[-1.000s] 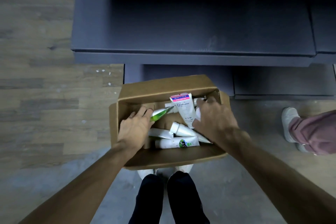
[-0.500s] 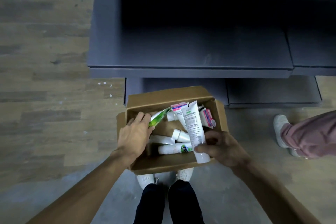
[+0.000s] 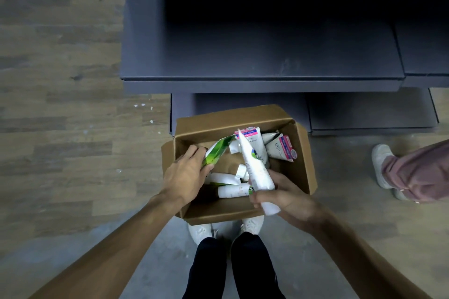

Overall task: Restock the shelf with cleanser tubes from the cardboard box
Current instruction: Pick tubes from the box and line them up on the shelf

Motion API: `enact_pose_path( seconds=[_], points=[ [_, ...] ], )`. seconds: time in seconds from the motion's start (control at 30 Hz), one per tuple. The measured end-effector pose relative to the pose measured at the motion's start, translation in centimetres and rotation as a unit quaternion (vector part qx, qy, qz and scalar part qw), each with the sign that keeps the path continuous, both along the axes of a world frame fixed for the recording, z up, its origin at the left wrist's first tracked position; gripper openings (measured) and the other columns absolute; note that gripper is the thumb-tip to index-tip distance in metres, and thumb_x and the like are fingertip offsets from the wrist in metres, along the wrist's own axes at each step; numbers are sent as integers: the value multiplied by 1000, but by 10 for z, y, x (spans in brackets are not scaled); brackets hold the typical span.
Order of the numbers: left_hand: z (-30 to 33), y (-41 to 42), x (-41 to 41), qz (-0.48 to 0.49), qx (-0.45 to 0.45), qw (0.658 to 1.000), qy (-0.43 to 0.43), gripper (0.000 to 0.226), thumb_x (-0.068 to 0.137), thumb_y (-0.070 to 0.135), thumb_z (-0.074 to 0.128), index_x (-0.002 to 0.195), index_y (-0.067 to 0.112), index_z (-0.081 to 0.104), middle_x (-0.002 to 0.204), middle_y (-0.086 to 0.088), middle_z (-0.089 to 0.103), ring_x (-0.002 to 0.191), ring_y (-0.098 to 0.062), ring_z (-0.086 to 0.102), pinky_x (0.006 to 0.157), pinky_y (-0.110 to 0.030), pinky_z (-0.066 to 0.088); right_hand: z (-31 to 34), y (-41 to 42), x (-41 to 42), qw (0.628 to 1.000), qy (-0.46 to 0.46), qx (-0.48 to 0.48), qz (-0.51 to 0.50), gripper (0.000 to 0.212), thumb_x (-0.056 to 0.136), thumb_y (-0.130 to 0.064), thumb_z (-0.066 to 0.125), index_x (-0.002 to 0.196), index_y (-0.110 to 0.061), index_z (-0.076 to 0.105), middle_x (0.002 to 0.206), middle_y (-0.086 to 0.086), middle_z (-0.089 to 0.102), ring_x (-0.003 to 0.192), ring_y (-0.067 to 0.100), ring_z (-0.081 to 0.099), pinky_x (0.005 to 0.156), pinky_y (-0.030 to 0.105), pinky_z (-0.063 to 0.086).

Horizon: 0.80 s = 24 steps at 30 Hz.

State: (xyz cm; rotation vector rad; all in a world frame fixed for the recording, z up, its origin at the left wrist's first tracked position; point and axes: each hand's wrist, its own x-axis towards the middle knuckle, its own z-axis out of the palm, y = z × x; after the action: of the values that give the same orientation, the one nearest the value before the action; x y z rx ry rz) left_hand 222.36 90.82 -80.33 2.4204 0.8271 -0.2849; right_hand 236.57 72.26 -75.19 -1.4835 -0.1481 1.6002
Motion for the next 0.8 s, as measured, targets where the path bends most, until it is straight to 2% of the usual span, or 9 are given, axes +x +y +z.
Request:
enact_pose_path(
  seconds=[0.1,0.17,0.27,0.33,0.43,0.53,0.63,0.7,0.8],
  points=[
    [0,4,-1,-23,-34,999,-13,21,97,37,53,108,19,51,99,9,41,87,-18,58,65,-31,44,-7,5,-5,996,-61,-1,-60,28,78,-1,71,101,-9,57,78,7,56,59,14,52,57,27,45],
    [0,5,-1,-18,-50,998,-21,21,97,37,53,108,20,51,99,9,43,87,-16,57,67,-31,46,-8,10,-5,993,-75,-16,-89,23,88,-14,70,107,-13,57,74,5,56,61,15,50,57,28,45],
    [-2,8,2,23,-88,995,-37,23,97,36,55,114,21,54,100,8,47,90,-14,55,75,-34,50,-5,18,-5,986,-59,-46,-149,10,97,-36,55,103,-29,61,81,1,60,68,13,55,62,27,46],
    [-3,12,4,74,-173,981,-37,27,96,33,57,120,20,56,105,4,53,97,-16,55,84,-32,48,-6,20,-3,978,-147,-58,-137,11,101,-35,48,103,-36,59,92,-10,62,82,6,58,72,24,46],
    [4,17,4,111,-300,947,-31,32,95,33,60,126,26,58,120,-5,62,111,-22,58,96,-36,49,-2,23,2,966,-240,-23,-88,16,98,-28,57,113,-24,56,105,-11,67,99,7,62,85,24,50],
    [36,19,5,127,-347,927,-55,20,94,25,63,113,30,58,110,-3,65,100,-24,64,86,-37,56,13,21,7,959,-278,3,-48,22,92,-25,67,111,-29,56,113,-7,69,105,14,66,95,39,53],
    [88,29,17,124,-362,921,-70,26,91,14,67,112,28,57,107,-3,64,98,-22,64,89,-40,56,43,24,14,957,-288,-4,-43,24,90,-24,69,110,-28,55,114,-12,70,105,13,67,93,43,55],
    [125,39,26,101,-358,924,-92,37,88,7,70,121,18,58,111,-11,65,97,-19,66,93,-39,55,72,28,19,952,-306,-12,-31,22,92,-23,68,108,-26,54,108,-16,69,103,9,67,91,37,56],
    [184,47,41,91,-346,926,-121,37,85,1,70,120,8,59,101,-7,61,82,0,63,88,-31,55,121,32,28,927,-374,-21,-19,20,91,-27,69,107,-25,57,103,-17,67,100,3,64,84,20,55]
  ],
)
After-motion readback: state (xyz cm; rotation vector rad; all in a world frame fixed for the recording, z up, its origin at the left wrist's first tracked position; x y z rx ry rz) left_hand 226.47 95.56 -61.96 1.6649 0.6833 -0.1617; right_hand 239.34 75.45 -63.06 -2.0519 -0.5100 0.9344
